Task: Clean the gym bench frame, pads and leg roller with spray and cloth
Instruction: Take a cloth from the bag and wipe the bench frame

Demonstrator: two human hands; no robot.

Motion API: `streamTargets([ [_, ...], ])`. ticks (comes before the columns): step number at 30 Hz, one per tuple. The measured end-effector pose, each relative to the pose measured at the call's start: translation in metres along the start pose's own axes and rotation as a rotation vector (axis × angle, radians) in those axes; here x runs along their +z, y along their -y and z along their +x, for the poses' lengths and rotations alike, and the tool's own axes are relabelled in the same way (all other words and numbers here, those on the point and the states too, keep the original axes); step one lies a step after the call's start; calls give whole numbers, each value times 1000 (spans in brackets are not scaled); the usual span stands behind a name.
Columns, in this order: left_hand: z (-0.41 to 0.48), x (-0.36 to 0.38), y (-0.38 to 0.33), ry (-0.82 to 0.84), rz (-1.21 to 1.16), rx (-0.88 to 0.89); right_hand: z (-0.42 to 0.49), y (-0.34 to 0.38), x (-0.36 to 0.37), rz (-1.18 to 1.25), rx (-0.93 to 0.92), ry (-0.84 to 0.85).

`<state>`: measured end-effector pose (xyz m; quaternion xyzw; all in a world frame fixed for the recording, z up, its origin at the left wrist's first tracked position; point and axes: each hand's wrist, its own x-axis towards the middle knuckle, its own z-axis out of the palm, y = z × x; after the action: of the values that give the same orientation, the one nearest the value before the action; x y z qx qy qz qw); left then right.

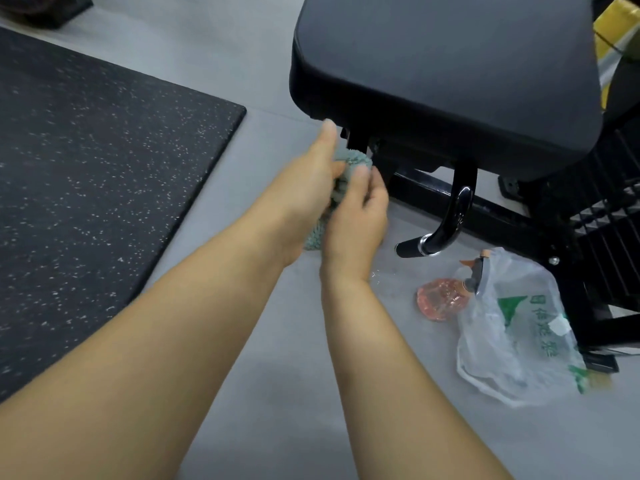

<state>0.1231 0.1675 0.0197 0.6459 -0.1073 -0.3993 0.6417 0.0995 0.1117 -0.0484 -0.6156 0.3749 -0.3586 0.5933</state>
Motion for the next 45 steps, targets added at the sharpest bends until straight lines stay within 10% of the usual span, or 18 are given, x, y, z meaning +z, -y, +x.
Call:
streamTargets([
  [10,13,-40,22,-377,-46,-144,55,33,13,-167,165,163],
  [22,25,-9,39,-416,-1,-72,3,-47,10,-276,-195,-2],
  [33,25,-6,54,-381,-53,-71,46,29,1,-107,237,289],
  [39,29,0,61,-387,-52,3,14,-13,12,-212,-83,3],
  [45,31,13,64,-591,158,72,-4,-45,-8,-300,-179,137],
])
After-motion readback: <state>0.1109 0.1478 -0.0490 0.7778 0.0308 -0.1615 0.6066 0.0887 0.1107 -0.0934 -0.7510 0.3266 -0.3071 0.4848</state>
